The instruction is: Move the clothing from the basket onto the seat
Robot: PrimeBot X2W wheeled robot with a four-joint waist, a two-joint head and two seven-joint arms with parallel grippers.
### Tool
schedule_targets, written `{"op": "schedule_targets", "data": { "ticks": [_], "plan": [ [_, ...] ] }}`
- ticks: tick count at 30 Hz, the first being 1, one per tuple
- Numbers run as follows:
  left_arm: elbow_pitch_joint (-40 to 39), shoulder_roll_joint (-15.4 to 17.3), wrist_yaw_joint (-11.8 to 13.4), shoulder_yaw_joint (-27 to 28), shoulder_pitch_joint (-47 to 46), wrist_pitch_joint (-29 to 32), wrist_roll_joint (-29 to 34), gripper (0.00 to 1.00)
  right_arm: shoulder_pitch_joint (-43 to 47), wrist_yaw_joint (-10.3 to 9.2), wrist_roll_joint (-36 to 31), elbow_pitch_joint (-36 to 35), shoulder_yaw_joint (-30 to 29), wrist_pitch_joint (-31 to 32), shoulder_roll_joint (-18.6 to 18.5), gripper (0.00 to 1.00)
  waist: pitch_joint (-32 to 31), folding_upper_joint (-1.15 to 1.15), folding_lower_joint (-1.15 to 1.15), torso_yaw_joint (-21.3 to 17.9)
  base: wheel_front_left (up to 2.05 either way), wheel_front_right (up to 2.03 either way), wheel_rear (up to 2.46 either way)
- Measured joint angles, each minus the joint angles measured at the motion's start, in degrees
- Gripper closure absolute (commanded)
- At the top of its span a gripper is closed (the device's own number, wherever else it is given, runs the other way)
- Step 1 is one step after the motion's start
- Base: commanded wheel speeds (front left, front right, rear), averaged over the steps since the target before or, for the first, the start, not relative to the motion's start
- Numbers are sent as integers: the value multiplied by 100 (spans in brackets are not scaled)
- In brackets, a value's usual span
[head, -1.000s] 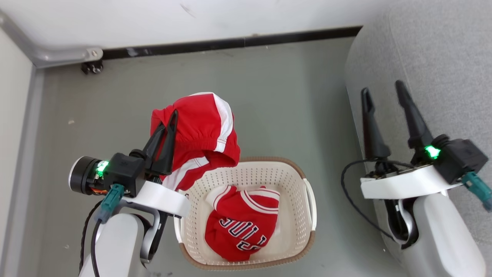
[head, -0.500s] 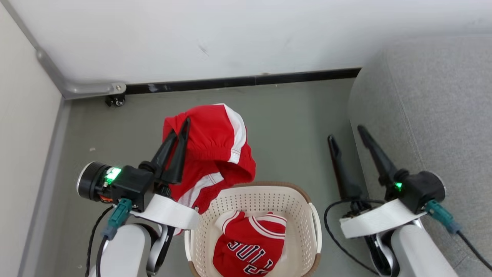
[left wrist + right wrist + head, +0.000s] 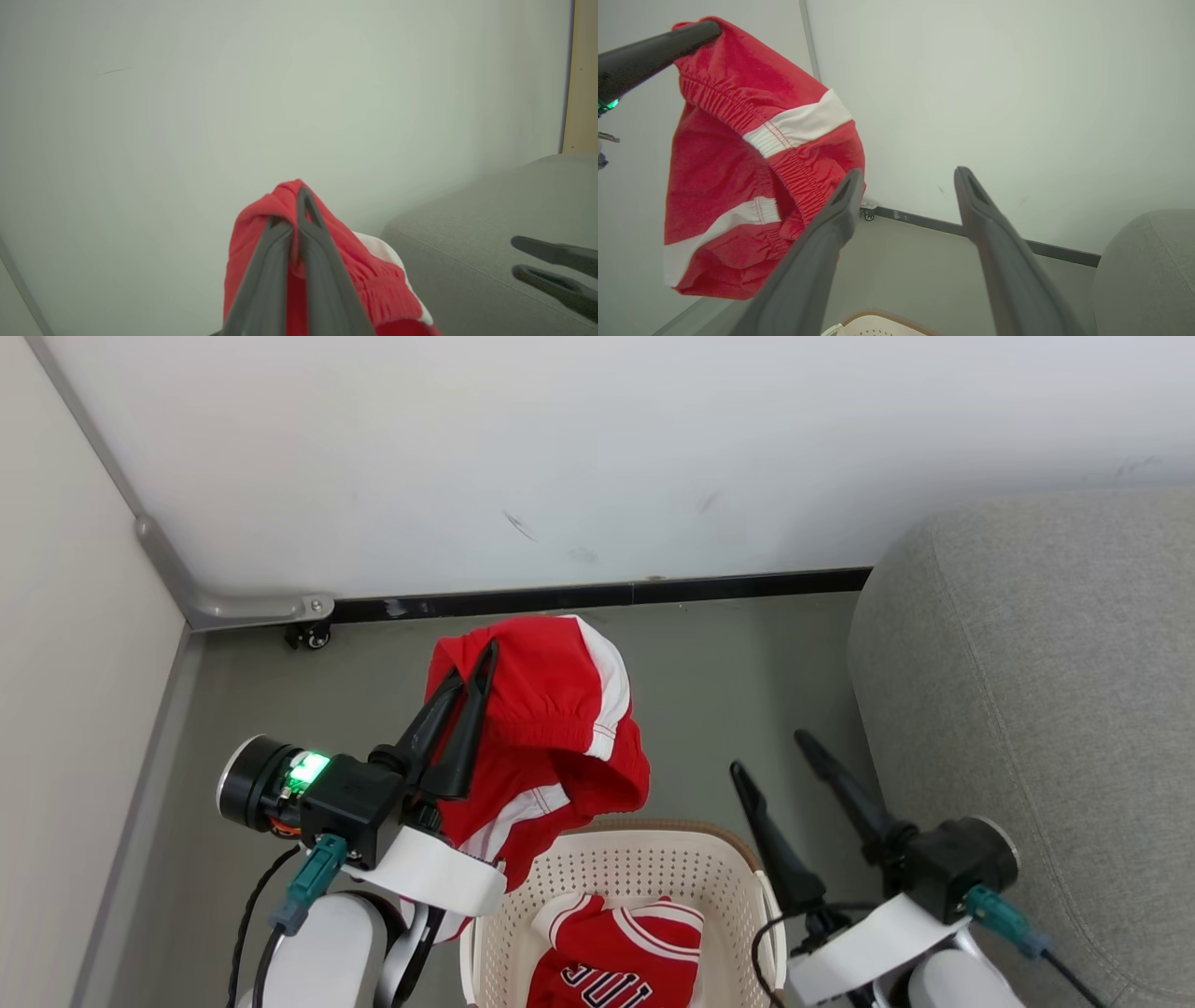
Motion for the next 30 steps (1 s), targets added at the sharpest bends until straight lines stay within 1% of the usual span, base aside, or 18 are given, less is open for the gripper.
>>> {"op": "schedule_targets", "data": {
  "ticks": [8, 9, 18, 22, 30],
  "plan": [
    [-69, -7, -14, -115, 14, 0, 1, 100, 88, 0, 2, 31, 472, 13, -183, 0, -180, 0, 0, -6, 0, 0, 0],
    [-92, -12, -52, -133, 14, 0, 3, 100, 92, 0, 8, 33, 495, 13, -202, 0, -195, 0, 0, -9, 0, 0, 0],
    [-233, -78, -60, -383, 9, -1, 71, 100, 90, 0, 76, 85, 795, 65, -319, 0, -261, 0, 0, -19, 0, 0, 0],
    [-277, -98, -110, -517, 4, -1, 145, 100, 48, 0, 124, 187, 858, 112, -383, 0, -258, 0, 0, 2, 0, 0, 0],
    [-368, -114, -156, -780, -37, -1, 198, 100, -133, 0, 227, 291, 992, 158, -399, 0, -244, 0, 0, 74, 0, 0, 0]
  ]
}}
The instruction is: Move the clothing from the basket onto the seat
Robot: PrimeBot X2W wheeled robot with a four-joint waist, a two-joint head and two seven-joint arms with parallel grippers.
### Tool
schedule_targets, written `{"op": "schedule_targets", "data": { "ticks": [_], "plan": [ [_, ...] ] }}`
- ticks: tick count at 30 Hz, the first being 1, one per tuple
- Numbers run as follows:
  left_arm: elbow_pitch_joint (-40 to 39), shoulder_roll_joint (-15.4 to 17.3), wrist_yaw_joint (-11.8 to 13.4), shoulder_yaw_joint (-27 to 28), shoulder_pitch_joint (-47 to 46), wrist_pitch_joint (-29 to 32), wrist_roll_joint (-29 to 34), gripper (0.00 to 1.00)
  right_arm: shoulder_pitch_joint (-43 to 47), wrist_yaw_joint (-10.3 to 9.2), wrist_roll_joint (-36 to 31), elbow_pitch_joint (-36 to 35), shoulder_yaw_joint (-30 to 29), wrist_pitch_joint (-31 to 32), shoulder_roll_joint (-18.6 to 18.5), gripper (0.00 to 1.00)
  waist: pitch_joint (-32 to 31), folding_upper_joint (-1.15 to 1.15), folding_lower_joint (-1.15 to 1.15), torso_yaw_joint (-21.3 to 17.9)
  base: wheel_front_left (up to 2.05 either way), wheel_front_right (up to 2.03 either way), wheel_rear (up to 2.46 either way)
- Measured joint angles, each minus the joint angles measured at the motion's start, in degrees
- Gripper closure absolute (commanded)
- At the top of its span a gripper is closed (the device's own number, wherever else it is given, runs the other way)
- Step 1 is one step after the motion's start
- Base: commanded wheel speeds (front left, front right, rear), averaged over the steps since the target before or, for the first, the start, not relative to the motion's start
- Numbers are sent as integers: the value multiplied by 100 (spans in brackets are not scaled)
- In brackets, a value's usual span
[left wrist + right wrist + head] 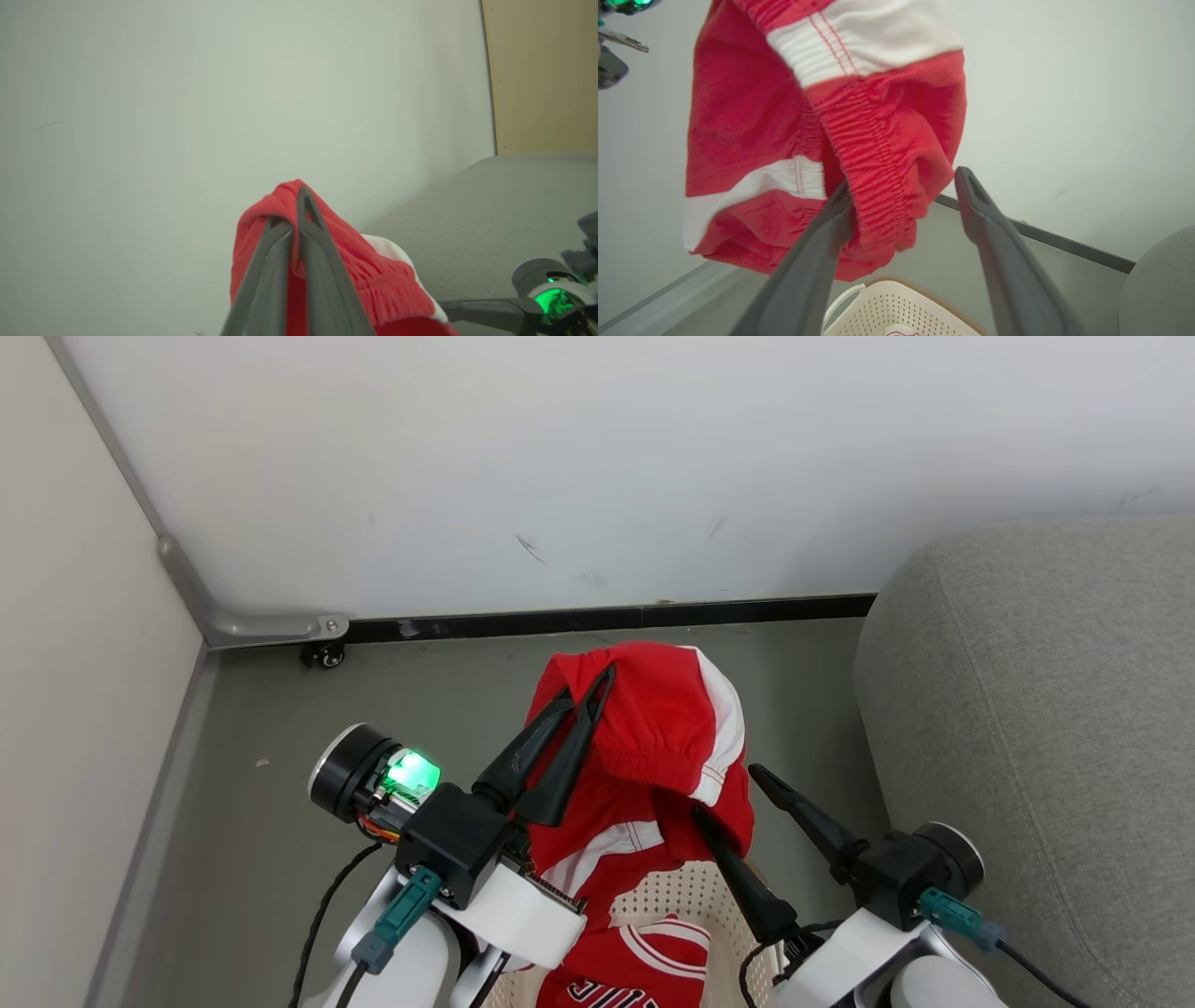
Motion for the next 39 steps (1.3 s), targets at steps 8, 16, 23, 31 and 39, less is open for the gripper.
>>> {"op": "schedule_targets", "data": {
  "ticks": [8, 16, 23, 31, 39],
  "plan": [
    [-129, -9, -22, -208, -101, 0, -1, 100, -218, 0, 154, 207, 24, 8, -3, 0, 11, 0, 0, 65, 0, 0, 0],
    [-160, -22, -52, -289, -107, -15, -43, 100, -481, 1, 242, 380, 303, 57, -30, 100, 35, 0, 0, 124, 0, 0, 0],
    [96, -27, -45, -127, -102, -14, -215, 100, -572, 4, 280, 439, 604, 48, -120, 100, 66, 0, 0, 124, 0, 0, 0],
    [682, 27, 7, 129, -65, 65, -372, 100, -558, 4, 469, 339, 534, -2, -219, 100, 67, 0, 0, 40, 0, 0, 0],
    [1156, 34, 8, 299, 155, 86, -639, 100, -500, 4, 742, 53, 271, -54, -243, 100, 52, 0, 0, -114, 0, 0, 0]
  ]
}}
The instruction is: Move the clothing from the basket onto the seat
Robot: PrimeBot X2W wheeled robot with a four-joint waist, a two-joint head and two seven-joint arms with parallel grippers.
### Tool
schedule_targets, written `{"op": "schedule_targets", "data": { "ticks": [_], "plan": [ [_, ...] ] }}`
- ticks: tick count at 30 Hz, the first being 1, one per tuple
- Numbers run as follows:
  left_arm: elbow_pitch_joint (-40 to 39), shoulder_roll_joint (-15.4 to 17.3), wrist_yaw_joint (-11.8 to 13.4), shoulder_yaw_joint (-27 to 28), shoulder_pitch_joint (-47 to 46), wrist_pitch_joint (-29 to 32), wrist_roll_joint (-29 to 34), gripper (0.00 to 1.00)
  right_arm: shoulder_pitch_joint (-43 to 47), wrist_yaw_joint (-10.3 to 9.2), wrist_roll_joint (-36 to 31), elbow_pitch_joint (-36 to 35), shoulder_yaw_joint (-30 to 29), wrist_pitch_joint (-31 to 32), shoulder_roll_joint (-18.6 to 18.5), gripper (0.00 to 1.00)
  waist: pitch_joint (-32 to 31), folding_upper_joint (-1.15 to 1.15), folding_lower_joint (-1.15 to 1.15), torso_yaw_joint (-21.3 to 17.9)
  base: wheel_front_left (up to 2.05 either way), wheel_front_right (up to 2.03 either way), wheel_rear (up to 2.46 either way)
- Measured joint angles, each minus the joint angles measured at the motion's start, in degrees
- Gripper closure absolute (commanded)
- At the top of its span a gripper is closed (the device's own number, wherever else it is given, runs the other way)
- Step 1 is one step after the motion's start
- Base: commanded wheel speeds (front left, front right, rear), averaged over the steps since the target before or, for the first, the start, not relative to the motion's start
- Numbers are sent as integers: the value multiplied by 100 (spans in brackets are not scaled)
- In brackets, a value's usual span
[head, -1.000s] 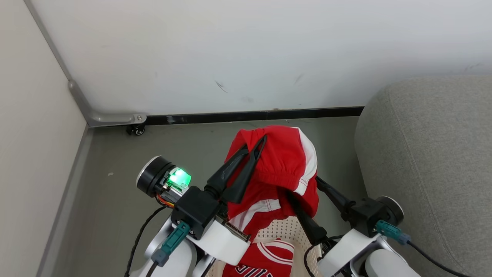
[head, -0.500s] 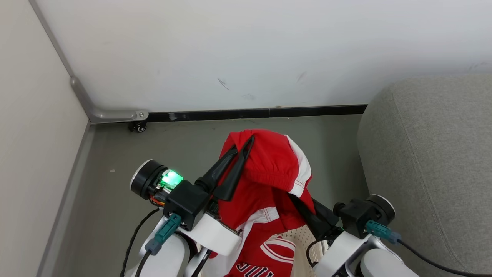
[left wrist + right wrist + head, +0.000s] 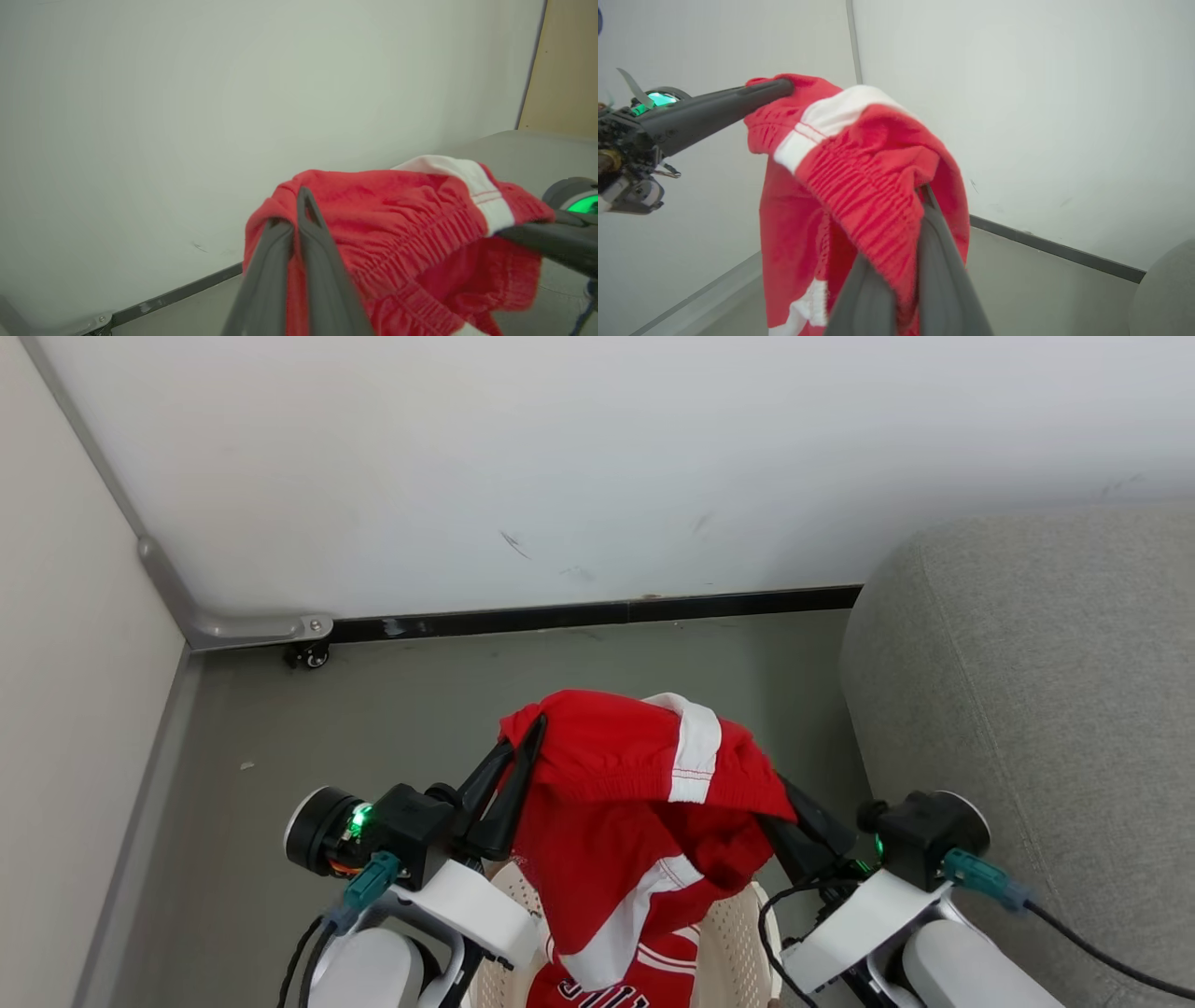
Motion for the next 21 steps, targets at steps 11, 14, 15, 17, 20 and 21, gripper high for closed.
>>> {"op": "schedule_targets", "data": {
  "ticks": [11, 14, 15, 17, 20, 21],
  "plan": [
    [75, 22, -11, 75, 88, -1, -193, 0, 103, 0, 49, -199, -860, -8, -159, 100, -56, 0, 0, -263, 0, 0, 0],
    [75, 105, -12, 126, 156, -4, -255, 0, 108, 0, 45, -276, -1111, -8, -235, 100, -73, 0, 0, -338, 0, 0, 0],
    [74, 130, -12, 171, 185, -7, -290, 0, 116, 0, 35, -316, -1193, -14, -265, 100, -78, 0, 0, -365, 0, 0, 0],
    [74, 169, -11, 230, 247, -8, -292, 0, 148, 0, 2, -376, -1337, -49, -308, 100, -86, 0, 0, -417, 0, 0, 0],
    [74, 211, -9, 344, 279, -9, -330, 0, 288, 0, -49, -487, -1472, -49, -355, 100, -96, 0, 0, -502, 0, 0, 0],
    [73, 221, -1, 376, 285, -9, -332, 0, 343, 0, -65, -537, -1514, -49, -361, 100, -98, 0, 0, -531, 0, 0, 0]
  ]
}}
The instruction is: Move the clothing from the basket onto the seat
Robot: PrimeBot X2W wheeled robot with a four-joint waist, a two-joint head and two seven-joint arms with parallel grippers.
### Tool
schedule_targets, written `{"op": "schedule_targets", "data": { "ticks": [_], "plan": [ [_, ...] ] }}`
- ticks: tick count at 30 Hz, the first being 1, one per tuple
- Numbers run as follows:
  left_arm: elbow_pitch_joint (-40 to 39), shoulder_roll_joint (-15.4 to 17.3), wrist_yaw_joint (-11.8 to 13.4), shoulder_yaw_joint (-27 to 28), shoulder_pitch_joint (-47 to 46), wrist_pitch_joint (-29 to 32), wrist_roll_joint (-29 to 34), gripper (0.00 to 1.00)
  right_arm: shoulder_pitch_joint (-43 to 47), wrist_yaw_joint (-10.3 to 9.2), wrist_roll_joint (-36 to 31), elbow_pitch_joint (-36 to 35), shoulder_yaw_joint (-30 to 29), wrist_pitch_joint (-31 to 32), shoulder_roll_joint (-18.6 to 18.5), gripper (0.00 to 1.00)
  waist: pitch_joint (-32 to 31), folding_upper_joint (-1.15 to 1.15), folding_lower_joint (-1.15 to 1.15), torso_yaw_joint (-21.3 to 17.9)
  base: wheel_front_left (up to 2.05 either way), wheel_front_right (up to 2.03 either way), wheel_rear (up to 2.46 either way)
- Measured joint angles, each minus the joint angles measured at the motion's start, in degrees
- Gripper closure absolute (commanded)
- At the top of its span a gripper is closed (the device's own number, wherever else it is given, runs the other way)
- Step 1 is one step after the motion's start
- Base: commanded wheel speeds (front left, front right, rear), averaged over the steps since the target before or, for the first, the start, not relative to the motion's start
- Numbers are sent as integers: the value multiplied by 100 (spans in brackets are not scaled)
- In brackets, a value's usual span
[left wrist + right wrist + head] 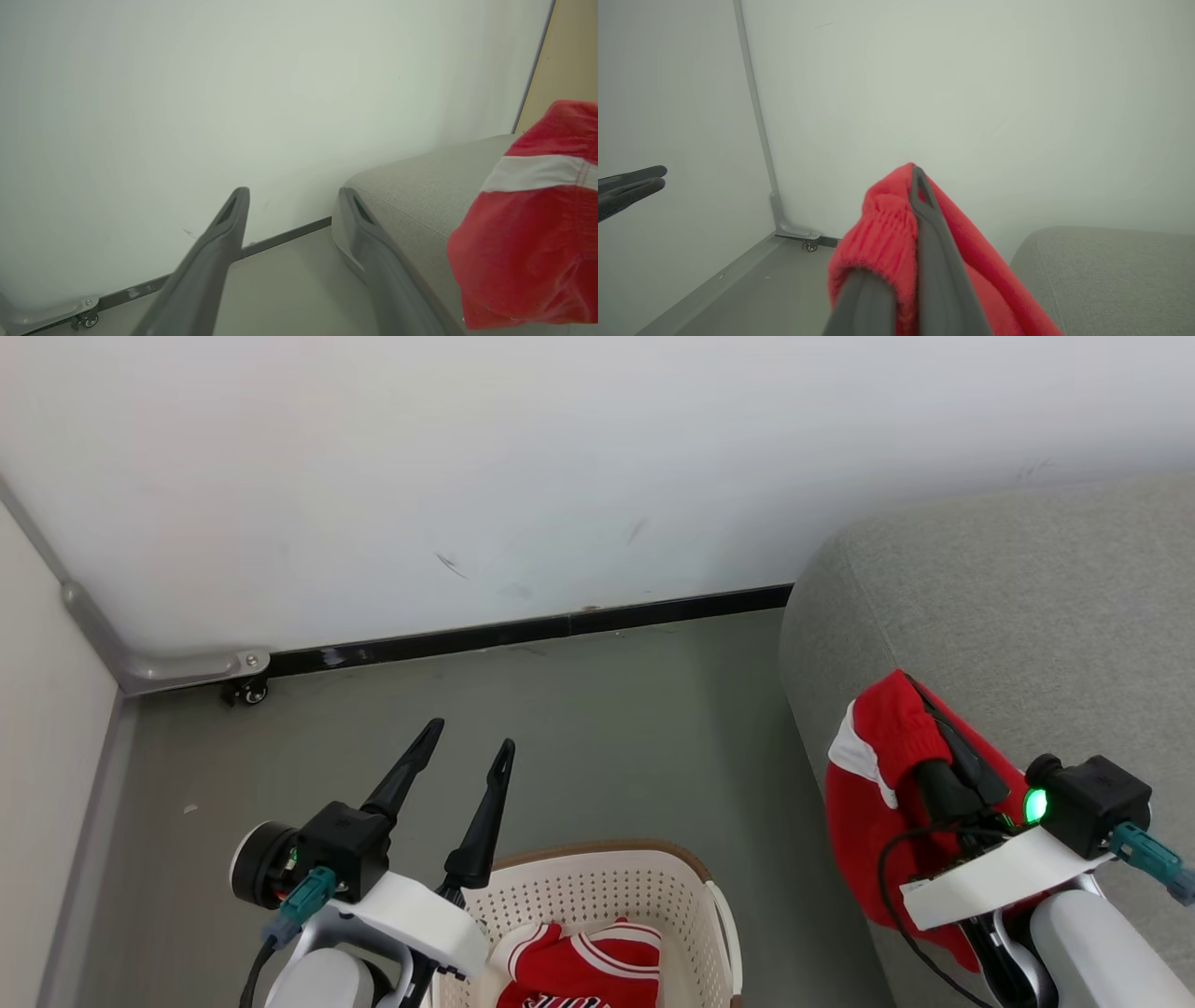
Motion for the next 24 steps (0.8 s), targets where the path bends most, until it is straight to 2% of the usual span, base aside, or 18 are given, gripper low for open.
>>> {"op": "schedule_targets", "data": {
  "ticks": [8, 24],
  "plan": [
    [-29, 4, 0, 26, 23, -18, -1, 0, 294, 0, -121, -248, -188, 0, 24, 100, -9, 0, 0, -226, 0, 0, 0],
    [-32, -63, 47, 66, 20, -43, -42, 0, 854, 0, -370, -922, -480, 49, 297, 100, -22, 0, 0, -854, 0, 0, 0]
  ]
}}
